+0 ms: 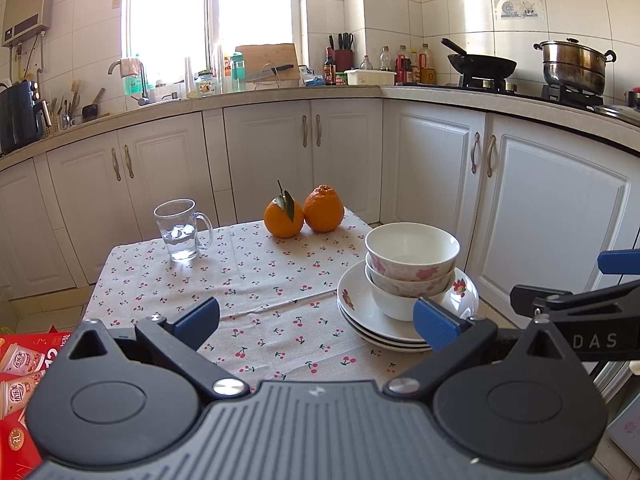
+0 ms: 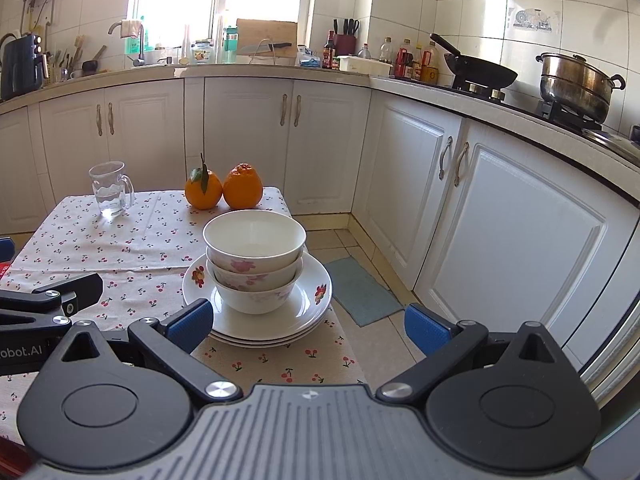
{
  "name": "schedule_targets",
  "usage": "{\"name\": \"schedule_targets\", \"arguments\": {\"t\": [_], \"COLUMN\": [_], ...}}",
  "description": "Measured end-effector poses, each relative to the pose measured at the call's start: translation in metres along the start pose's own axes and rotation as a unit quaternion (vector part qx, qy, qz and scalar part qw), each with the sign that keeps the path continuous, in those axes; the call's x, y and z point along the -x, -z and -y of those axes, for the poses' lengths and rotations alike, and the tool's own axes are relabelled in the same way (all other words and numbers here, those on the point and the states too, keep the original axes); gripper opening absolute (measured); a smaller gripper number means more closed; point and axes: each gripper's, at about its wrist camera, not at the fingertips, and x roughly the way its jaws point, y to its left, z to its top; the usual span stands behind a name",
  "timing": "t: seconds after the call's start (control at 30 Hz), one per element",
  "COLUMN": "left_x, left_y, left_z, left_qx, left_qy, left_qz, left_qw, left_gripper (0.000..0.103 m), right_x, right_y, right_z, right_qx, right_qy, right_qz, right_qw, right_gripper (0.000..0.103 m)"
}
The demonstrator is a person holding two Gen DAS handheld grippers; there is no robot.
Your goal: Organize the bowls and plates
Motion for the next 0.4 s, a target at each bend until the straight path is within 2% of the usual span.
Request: {"name": "schedule_targets", "arguments": {"t": [0.4], "left_x": [0.0017], "left_y": [-0.0015], "left_z": [0.0002], "left_qx": [-0.001], "left_qy": [0.0], "left_qz": [0.0], "left_qw": [1.0], "left_gripper": [0.103], "right_x": [0.0012], "right_y": [-0.0011], "right_z": [0.0005], "right_qx": [0.002], "right_qy": [0.002], "right_qz": [0.001], "right_qw": [1.0], "right_gripper": [0.103]}}
